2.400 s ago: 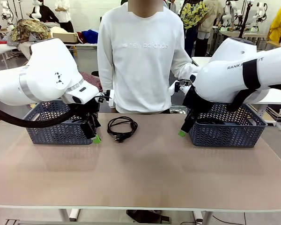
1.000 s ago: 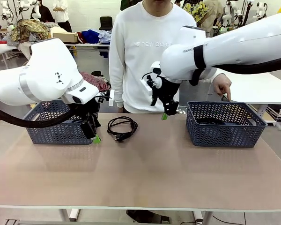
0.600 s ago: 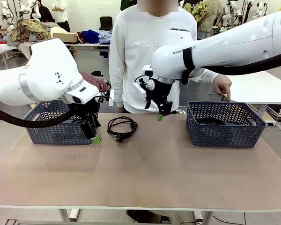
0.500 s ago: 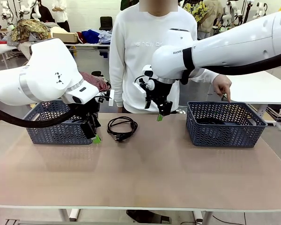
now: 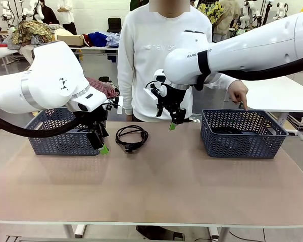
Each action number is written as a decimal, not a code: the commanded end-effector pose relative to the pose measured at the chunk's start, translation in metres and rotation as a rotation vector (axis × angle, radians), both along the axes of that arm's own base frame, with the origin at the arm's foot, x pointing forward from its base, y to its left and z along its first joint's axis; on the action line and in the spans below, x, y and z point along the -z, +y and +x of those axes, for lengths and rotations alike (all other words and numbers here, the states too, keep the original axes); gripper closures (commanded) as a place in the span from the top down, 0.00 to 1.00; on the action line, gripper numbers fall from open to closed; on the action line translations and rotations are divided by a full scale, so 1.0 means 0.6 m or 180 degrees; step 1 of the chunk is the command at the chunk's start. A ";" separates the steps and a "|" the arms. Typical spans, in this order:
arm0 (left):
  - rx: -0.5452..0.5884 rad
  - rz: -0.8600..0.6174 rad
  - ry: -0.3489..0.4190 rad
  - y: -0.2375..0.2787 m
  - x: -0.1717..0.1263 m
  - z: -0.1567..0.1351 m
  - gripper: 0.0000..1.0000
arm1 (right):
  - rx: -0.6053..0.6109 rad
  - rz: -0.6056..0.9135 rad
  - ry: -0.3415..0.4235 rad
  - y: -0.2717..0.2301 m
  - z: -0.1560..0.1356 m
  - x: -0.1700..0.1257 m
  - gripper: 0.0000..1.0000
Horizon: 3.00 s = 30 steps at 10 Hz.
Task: Organize the cables according to human instructions.
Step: Pick up a bundle of cables and place it in the basket indicated by the human.
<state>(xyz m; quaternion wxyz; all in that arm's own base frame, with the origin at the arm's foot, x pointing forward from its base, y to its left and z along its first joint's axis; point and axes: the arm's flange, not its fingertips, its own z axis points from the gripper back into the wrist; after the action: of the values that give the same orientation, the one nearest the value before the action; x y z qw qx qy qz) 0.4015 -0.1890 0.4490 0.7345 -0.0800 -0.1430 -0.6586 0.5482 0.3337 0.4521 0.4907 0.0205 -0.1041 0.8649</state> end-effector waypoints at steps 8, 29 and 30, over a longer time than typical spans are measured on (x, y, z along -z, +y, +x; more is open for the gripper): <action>-0.0007 0.0017 -0.0001 0.004 -0.001 -0.001 1.00 | -0.0569 -0.0138 -0.0024 0.081 0.062 0.080 1.00; -0.0007 0.0017 -0.0001 0.004 -0.001 -0.001 1.00 | -0.0821 -0.0645 0.0261 0.191 0.144 0.214 1.00; -0.0007 0.0017 -0.0001 0.004 -0.001 -0.001 1.00 | -0.0817 -0.0632 0.0290 0.190 0.145 0.216 1.00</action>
<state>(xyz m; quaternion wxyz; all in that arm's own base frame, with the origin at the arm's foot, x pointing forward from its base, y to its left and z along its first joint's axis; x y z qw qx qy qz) 0.4015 -0.1890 0.4490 0.7345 -0.0800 -0.1429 -0.6586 0.6242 0.4357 0.3166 0.3667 0.0322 -0.0061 0.9298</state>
